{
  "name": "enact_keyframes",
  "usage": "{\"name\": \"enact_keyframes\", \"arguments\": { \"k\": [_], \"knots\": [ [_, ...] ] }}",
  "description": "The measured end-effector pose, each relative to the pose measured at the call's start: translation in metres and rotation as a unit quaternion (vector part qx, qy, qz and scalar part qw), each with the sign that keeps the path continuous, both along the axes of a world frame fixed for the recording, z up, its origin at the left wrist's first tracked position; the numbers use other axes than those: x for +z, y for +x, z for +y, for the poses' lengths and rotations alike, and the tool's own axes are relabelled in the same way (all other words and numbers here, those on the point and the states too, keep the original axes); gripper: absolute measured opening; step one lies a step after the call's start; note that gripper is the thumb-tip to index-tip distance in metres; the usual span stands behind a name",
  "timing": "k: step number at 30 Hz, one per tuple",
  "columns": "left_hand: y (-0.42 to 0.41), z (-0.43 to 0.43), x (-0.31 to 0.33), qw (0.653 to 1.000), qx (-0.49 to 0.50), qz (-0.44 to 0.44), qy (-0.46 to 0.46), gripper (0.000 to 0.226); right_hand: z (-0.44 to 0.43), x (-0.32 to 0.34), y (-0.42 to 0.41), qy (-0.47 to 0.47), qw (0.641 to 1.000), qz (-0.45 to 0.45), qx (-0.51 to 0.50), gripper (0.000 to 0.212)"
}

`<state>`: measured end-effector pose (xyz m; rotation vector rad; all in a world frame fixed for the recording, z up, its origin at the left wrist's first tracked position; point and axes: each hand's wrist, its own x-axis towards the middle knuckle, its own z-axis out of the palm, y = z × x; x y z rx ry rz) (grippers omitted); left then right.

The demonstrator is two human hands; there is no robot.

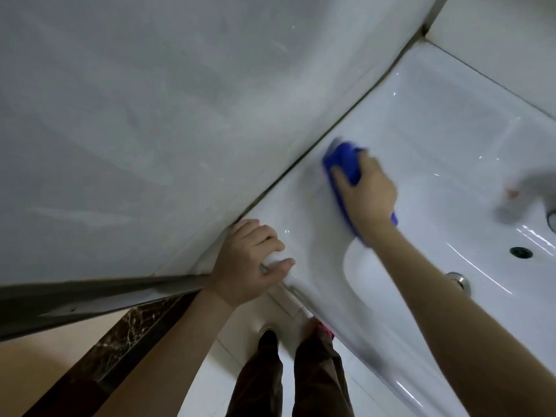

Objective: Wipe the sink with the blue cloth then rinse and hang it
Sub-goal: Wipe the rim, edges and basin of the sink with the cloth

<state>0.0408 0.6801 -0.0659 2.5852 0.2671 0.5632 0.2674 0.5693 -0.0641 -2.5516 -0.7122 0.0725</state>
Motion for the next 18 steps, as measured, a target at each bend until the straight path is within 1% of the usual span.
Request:
{"name": "enact_keyframes", "arguments": {
  "k": [1, 3, 4, 5, 6, 9, 11, 12, 13, 16, 18],
  "knots": [
    [0.0, -0.001, 0.0, 1.0, 0.005, 0.0, 0.002, 0.026, -0.009, 0.001, -0.027, 0.007, 0.998, -0.001, 0.069, 0.04],
    [-0.001, -0.001, -0.003, 1.0, 0.008, -0.003, 0.002, 0.026, -0.027, 0.004, -0.06, 0.006, 0.98, -0.011, 0.201, 0.036],
    [-0.001, -0.001, -0.004, 1.0, 0.01, -0.006, 0.0, 0.027, -0.031, 0.003, -0.056, 0.008, 0.968, -0.015, 0.249, 0.038],
    [0.0, -0.001, -0.006, 1.0, 0.012, -0.008, -0.001, 0.028, -0.03, 0.001, -0.043, 0.012, 0.963, -0.02, 0.269, 0.039],
    [0.001, -0.001, -0.007, 1.0, 0.017, -0.008, -0.001, 0.028, -0.024, -0.001, -0.024, 0.011, 0.967, -0.035, 0.253, 0.04],
    [0.003, -0.004, -0.01, 0.999, 0.036, -0.01, 0.011, 0.028, -0.004, -0.008, 0.054, -0.02, 0.993, -0.07, 0.092, 0.041],
    [0.001, -0.005, -0.014, 0.999, 0.041, -0.013, 0.018, 0.028, -0.001, -0.008, 0.103, -0.042, 0.995, -0.093, 0.022, 0.043],
    [0.0, -0.005, -0.016, 0.999, 0.04, -0.015, 0.015, 0.029, -0.002, -0.005, 0.121, -0.053, 0.991, -0.12, 0.012, 0.043],
    [0.0, -0.004, -0.018, 0.999, 0.04, -0.019, 0.012, 0.029, -0.003, -0.003, 0.134, -0.069, 0.986, -0.152, 0.022, 0.043],
    [0.001, -0.002, -0.024, 0.998, 0.037, -0.042, 0.009, 0.025, -0.006, 0.003, 0.156, -0.112, 0.958, -0.233, 0.123, 0.041],
    [0.003, -0.002, -0.024, 0.998, 0.038, -0.049, 0.016, 0.025, -0.015, 0.009, 0.168, -0.111, 0.946, -0.273, 0.134, 0.038]
  ]
}}
